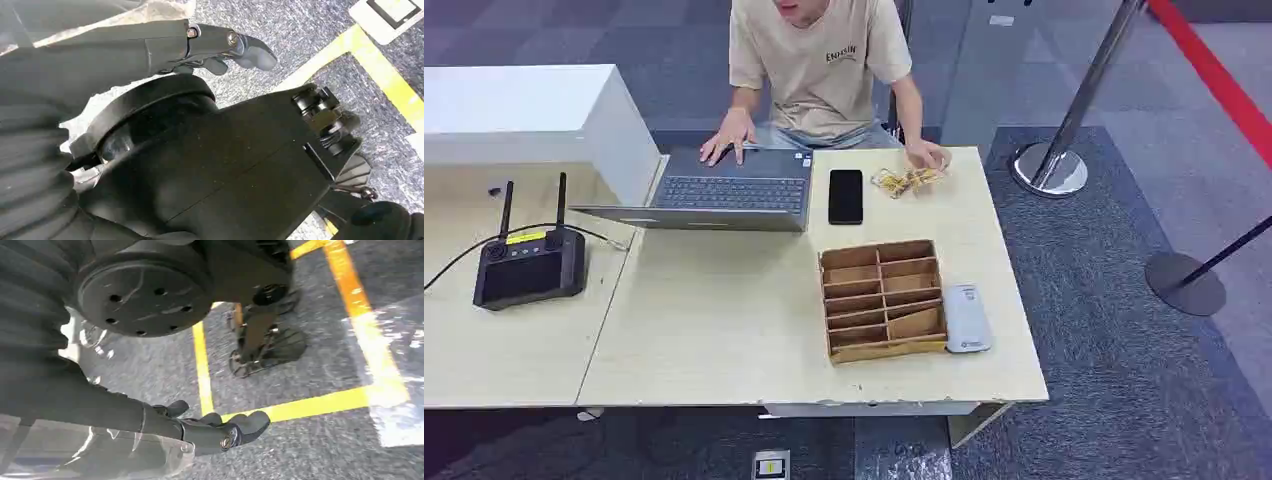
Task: Pass the card to the sensor for recognition and then transmit it.
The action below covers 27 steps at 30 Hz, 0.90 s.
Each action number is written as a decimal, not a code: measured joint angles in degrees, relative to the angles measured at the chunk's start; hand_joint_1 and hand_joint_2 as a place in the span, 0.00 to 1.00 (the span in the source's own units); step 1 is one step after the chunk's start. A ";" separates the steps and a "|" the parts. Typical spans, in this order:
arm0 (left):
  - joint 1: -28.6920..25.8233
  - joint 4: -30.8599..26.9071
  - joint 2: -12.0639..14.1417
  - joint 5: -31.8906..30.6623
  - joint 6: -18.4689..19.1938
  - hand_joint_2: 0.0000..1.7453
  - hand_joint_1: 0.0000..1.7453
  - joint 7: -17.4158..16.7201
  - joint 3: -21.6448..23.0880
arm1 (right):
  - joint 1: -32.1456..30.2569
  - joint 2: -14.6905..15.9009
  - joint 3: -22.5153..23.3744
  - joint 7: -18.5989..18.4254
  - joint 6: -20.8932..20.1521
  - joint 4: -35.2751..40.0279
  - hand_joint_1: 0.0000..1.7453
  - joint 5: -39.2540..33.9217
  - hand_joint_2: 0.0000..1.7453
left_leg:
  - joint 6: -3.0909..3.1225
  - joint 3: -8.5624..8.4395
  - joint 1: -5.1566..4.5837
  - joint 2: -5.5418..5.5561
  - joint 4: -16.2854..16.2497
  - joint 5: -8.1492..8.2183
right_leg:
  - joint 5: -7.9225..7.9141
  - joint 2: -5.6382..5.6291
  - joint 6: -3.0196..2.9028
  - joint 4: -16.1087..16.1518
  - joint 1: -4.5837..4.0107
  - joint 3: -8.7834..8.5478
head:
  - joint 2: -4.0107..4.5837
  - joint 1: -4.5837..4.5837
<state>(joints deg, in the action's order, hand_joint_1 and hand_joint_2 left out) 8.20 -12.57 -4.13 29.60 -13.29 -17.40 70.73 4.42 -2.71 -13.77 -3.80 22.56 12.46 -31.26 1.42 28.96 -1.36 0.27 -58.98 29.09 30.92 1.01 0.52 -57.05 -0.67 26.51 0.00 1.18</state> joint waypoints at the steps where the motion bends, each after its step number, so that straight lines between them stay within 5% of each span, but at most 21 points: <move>1: 0.00 0.02 0.00 0.18 -0.07 1.00 0.00 0.04 0.00 | 0.00 0.09 0.37 1.42 -0.04 0.00 0.00 -1.71 1.00 | 0.00 0.00 0.00 0.00 0.00 0.00 | 0.00 0.00 0.00 0.00 0.00 0.00 | 0.00 0.02; 5: 0.01 0.07 0.00 0.89 -0.41 1.00 0.00 0.20 0.00 | 0.00 0.55 2.68 6.11 -0.52 0.00 0.00 -7.16 1.00 | 0.00 0.00 -0.01 0.00 0.00 0.00 | 0.00 0.00 0.00 0.00 0.01 0.00 | 0.00 0.02; 10: -0.02 0.09 0.00 1.81 -0.83 1.00 0.00 0.61 -0.11 | 0.29 2.75 7.69 17.94 -3.54 0.02 0.00 -17.68 1.00 | 0.00 -0.01 -0.07 0.00 0.00 0.00 | 0.00 0.00 0.00 0.00 0.06 0.00 | 0.00 0.00; 15: -0.02 0.11 0.00 1.88 -0.87 1.00 0.00 0.66 -0.13 | 0.62 5.11 11.80 19.03 -4.28 0.00 0.00 -18.79 1.00 | 0.01 -0.01 -0.08 -0.01 -0.01 0.00 | 0.00 0.00 0.01 0.01 0.07 0.00 | 0.00 0.02; 19: -0.01 0.11 0.00 2.45 -0.96 1.00 0.00 0.61 -0.15 | 0.62 6.31 14.88 26.45 -6.51 0.07 0.00 -23.57 1.00 | 0.01 -0.02 -0.12 0.00 -0.01 0.00 | -0.01 0.00 0.01 0.01 0.11 0.01 | 0.00 0.00; 20: 0.00 0.13 0.00 2.62 -0.96 1.00 0.00 0.26 -0.17 | 0.70 7.22 15.96 28.88 -7.13 0.20 0.00 -25.14 0.00 | 0.01 -0.03 -0.13 0.01 -0.01 0.00 | -0.01 0.01 0.01 0.01 0.12 0.00 | 0.00 -0.02; 23: 0.13 0.22 0.02 2.82 -0.76 1.00 0.00 -0.61 -0.22 | 0.41 10.75 19.45 36.62 -6.52 1.74 0.00 -28.50 0.00 | 0.01 -0.03 -0.13 -0.01 -0.01 0.00 | -0.01 0.01 0.01 0.01 0.12 -0.02 | 0.00 0.02; 27: 0.20 0.24 0.02 3.06 -0.72 1.00 0.00 -0.92 -0.28 | -6.06 11.82 25.01 39.16 7.95 16.26 0.00 -23.15 0.00 | 0.05 0.01 -0.12 0.15 -0.01 0.03 | 0.01 0.18 0.04 0.01 0.09 -0.16 | 0.00 0.04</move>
<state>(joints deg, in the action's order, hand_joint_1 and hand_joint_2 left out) 8.40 -12.33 -4.11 32.65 -14.01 -18.32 70.44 -1.64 9.11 11.24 35.36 30.51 28.72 -54.41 1.47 28.97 -1.48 0.42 -59.00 29.12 30.94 1.19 0.56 -57.05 -0.58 26.35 0.00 1.22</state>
